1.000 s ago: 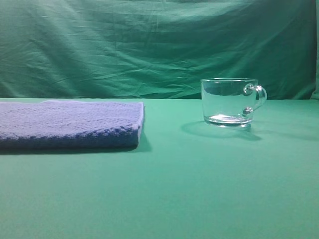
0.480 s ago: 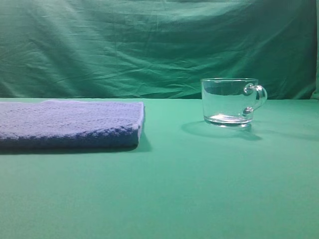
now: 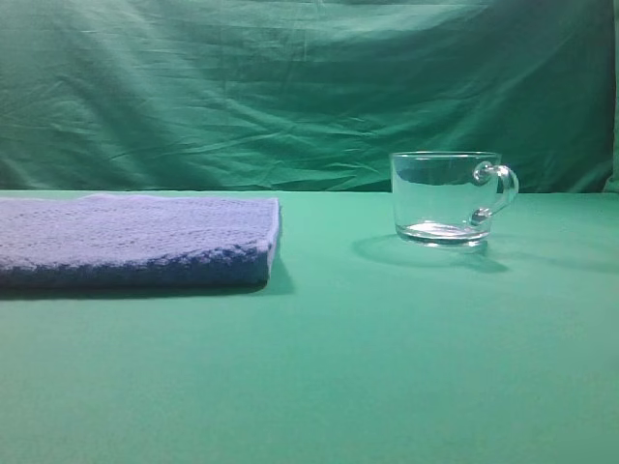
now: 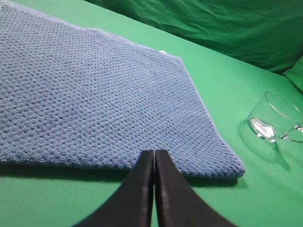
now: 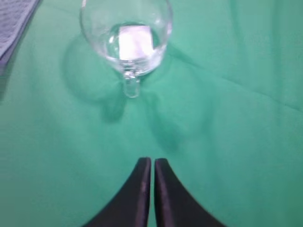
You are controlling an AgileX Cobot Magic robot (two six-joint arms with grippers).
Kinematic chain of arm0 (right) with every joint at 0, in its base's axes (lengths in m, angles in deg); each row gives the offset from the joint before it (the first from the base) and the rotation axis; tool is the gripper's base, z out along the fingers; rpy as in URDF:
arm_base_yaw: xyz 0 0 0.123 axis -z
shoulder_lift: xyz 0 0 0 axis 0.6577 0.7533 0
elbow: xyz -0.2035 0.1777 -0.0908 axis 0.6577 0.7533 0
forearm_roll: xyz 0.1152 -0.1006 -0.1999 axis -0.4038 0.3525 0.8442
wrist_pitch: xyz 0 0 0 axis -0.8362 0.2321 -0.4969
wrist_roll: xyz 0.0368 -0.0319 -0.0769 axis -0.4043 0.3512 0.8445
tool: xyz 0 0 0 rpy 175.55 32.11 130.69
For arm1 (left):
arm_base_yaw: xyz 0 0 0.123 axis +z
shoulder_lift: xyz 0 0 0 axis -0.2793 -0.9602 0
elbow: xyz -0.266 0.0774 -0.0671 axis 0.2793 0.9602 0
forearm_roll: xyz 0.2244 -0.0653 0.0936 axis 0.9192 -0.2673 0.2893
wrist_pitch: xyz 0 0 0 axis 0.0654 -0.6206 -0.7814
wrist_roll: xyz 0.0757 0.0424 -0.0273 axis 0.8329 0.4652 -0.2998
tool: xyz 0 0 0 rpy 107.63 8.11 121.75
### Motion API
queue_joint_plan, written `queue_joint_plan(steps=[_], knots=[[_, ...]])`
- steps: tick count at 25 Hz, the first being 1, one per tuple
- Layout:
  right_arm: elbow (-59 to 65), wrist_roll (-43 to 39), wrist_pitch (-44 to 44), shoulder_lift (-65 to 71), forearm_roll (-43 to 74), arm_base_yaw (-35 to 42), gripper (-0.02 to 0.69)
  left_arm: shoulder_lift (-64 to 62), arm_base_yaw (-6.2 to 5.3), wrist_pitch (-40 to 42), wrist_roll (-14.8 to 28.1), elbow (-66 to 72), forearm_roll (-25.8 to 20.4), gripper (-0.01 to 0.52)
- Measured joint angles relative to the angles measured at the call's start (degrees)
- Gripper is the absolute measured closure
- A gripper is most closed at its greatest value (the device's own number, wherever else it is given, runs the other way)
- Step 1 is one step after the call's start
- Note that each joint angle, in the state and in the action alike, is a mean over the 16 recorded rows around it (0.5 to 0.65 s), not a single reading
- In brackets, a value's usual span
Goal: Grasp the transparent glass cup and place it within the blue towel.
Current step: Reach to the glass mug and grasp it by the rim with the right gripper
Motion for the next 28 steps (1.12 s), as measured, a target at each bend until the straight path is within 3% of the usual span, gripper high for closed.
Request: queue_joint_plan(steps=[4,7,20,24,28], knots=[[-2.7,0.1,1.2,6.1,-0.1,-0.6,0.148,0.0,0.00,0.0,0.0,0.0,0.0,0.514],[-4.4,0.5,2.4,10.0,-0.2,-0.6,0.144,0.0,0.00,0.0,0.0,0.0,0.0,0.514],[-11.5,2.9,4.4,17.9,-0.2,-1.4,0.511,0.0,0.00,0.0,0.0,0.0,0.0,0.514],[-16.0,3.3,3.5,17.8,-0.2,-3.2,0.561,0.0,0.00,0.0,0.0,0.0,0.0,0.514],[-22.8,4.0,2.5,18.7,-0.4,-6.4,0.563,0.0,0.00,0.0,0.0,0.0,0.0,0.514]])
